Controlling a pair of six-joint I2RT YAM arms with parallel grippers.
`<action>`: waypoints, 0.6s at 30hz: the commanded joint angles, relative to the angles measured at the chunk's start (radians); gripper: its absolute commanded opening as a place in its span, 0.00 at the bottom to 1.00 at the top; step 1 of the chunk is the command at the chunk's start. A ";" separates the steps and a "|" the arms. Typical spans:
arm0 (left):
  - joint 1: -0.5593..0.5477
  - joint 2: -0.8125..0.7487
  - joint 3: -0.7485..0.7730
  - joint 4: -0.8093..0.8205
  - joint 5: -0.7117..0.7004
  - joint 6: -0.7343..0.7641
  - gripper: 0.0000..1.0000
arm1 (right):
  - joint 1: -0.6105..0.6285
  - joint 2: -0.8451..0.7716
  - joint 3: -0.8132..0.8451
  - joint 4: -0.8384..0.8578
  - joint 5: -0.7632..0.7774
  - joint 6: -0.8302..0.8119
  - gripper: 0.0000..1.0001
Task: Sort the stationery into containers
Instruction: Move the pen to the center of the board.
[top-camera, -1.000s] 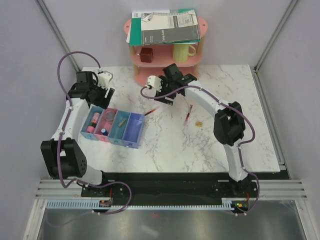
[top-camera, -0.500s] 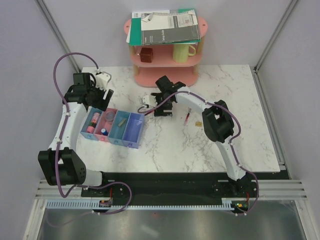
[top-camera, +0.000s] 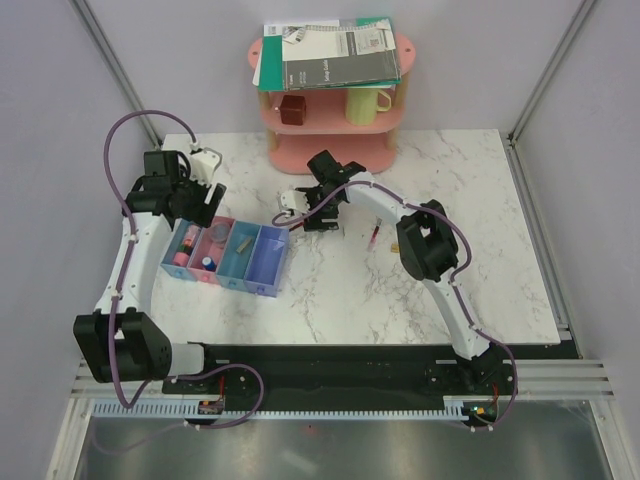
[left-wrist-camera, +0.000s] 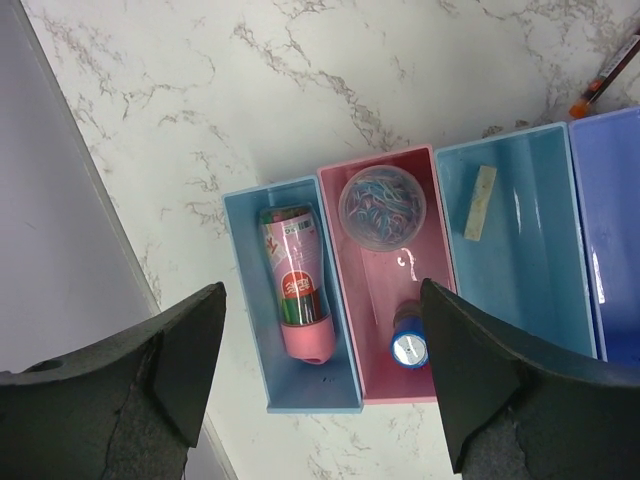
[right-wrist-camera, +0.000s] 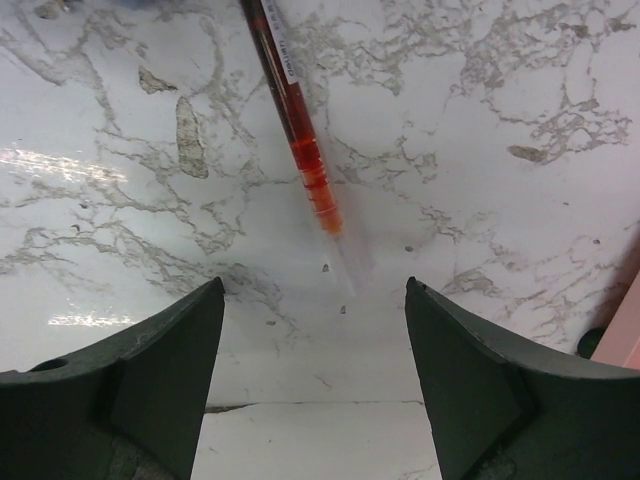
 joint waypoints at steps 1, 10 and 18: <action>-0.003 -0.054 0.007 0.001 -0.011 0.034 0.86 | 0.011 0.038 0.050 -0.076 -0.103 -0.038 0.80; 0.000 -0.081 -0.004 -0.001 -0.021 0.026 0.85 | 0.006 -0.009 0.051 -0.086 -0.157 0.066 0.80; 0.003 -0.077 -0.023 0.012 -0.007 0.026 0.85 | -0.003 -0.133 0.016 0.082 -0.133 0.178 0.81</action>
